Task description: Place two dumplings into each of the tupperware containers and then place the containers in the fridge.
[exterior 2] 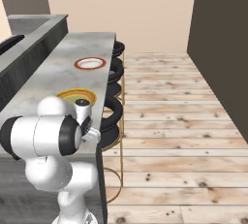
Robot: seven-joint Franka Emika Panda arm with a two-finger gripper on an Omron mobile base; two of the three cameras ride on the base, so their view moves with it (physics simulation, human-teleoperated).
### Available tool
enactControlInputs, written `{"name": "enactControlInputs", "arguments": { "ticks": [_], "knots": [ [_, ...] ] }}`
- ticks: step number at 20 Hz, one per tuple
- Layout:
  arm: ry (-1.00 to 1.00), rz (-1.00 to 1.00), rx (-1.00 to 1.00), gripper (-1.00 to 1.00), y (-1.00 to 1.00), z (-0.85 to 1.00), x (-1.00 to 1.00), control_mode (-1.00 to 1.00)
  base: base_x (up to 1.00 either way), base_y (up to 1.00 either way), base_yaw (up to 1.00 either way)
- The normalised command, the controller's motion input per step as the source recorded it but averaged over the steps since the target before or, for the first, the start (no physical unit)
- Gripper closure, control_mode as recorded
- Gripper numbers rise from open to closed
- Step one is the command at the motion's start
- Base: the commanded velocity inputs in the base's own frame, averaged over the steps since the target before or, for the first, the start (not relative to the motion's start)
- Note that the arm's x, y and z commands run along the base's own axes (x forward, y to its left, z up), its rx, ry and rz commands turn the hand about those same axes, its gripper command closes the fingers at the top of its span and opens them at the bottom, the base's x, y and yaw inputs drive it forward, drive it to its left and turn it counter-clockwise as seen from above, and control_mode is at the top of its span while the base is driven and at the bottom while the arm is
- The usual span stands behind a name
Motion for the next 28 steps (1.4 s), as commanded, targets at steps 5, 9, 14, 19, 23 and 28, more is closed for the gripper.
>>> {"name": "enactControlInputs", "arguments": {
  "ticks": [5, 9, 14, 19, 23, 28],
  "knots": [
    [0.01, -0.17, 0.04, 1.0, -0.13, -0.31, 0.0, -1.0, 0.0, 0.0, 0.0],
    [0.12, -0.12, 0.0, 1.0, 0.0, 0.0, -0.03, -1.0, 0.0, 0.0, 0.0],
    [-0.01, -0.16, 0.02, 1.0, -0.01, 0.17, -0.38, -1.0, 0.0, 0.0, 0.0],
    [-0.08, -0.1, 0.06, 1.0, 0.0, 0.49, -0.26, -1.0, 0.0, 0.0, 0.0],
    [-0.09, -0.01, 0.04, 1.0, 0.01, 0.73, -0.27, -1.0, 0.0, 0.0, 0.0],
    [0.01, 0.0, -0.01, 1.0, 0.13, 0.7, -0.87, -1.0, 0.0, 0.0, 0.0]
  ]
}}
